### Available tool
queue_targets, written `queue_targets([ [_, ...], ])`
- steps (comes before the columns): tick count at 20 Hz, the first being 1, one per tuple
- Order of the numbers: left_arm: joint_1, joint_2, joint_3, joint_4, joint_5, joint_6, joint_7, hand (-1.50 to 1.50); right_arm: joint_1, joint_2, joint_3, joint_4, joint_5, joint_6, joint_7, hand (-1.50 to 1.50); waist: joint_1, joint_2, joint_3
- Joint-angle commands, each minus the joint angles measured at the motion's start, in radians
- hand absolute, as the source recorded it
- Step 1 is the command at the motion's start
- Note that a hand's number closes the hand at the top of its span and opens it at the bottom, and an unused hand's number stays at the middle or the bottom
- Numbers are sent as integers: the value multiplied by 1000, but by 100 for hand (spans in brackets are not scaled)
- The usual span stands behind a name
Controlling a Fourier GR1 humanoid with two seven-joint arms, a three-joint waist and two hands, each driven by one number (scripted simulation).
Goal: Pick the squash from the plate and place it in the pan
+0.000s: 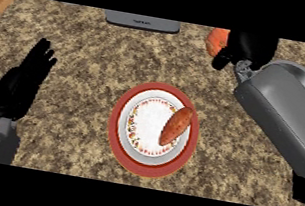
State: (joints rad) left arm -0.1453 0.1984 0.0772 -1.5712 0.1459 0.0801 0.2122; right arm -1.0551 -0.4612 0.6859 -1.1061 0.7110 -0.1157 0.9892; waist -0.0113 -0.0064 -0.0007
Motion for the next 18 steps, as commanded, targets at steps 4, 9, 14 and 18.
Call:
queue_targets([
  [4,-39,25,19,5,8,-26,8,0,25,-99,-168,49,39,-41,-40,150,16,8,1],
  [9,-6,-2,-5,-30,-21,6,35,0,188,-207,-268,47,30,-150,-192,150,14,7,1],
  [14,-29,2,18,37,-5,-30,-22,0,291,-251,-379,112,2,-255,-346,150,11,9,1],
  [18,-66,12,19,25,-4,-35,5,0,249,-256,-492,334,-65,-308,-557,150,28,14,2],
])
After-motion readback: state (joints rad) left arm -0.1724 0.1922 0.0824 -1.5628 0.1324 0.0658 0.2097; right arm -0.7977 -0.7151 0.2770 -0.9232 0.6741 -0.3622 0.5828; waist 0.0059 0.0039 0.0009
